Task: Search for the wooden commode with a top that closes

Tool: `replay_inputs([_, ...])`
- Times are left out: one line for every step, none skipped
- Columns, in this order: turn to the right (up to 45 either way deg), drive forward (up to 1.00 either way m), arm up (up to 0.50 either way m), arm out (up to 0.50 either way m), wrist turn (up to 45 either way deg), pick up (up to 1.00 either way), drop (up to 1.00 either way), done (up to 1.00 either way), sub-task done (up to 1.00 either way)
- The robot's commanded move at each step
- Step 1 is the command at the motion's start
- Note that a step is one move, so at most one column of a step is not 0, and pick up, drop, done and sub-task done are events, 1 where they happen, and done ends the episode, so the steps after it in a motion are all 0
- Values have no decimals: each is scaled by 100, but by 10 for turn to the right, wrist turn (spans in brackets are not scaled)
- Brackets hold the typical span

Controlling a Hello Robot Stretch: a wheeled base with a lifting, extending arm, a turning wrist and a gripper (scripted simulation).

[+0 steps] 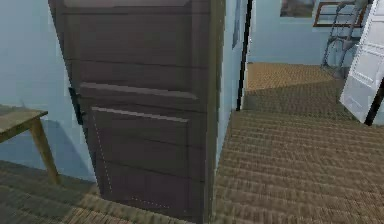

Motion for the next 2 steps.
replay_inputs([450,0,0,0,0,0,0,0,0])
replay_inputs([420,0,0,0,0,0,0,0,0])
